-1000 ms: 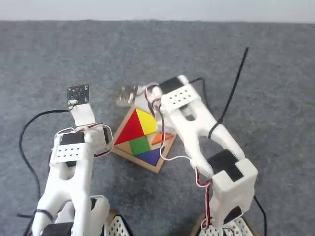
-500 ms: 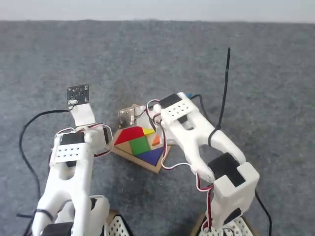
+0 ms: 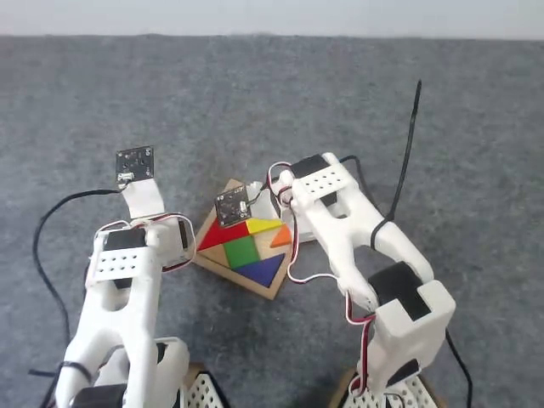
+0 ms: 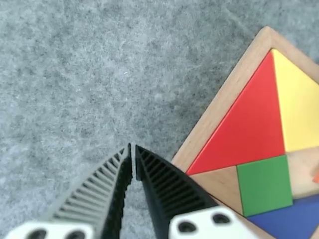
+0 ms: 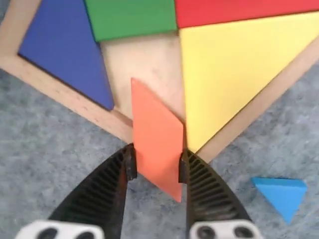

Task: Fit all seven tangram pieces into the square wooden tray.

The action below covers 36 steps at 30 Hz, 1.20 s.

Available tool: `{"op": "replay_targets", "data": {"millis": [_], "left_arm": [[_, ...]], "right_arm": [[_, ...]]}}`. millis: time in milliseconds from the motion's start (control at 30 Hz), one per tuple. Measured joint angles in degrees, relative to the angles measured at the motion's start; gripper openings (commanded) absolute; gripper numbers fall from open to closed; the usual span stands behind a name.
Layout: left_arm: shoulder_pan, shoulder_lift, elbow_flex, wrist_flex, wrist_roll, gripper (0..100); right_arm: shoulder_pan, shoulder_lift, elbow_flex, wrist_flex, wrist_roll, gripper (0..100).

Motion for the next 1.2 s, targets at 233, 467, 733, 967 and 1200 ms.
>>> {"op": "replay_targets", "data": {"millis": [233,467,733,967,1200], "left_arm": [[0.0,0.0,0.0,0.0,0.0,1],[0.0,0.0,0.0,0.0,0.0,1],[0.0,0.0,0.0,0.0,0.0,1],[0.0,0.0,0.0,0.0,0.0,1],[-2.11,0.0,0.0,-0.79,-0.26,1]], "right_arm": [[0.0,0.0,-0.18,1.14,7.91,0.8],[-1.41,0.0,-0.62,4.22,14.24,0.8],[-5.19,0.09,-5.27,6.15,18.46,0.8],[-5.54,0.09,-11.96,15.65,25.05,0.8],[-5.54,0.09,-12.31,17.41,28.92,0.8]]}}
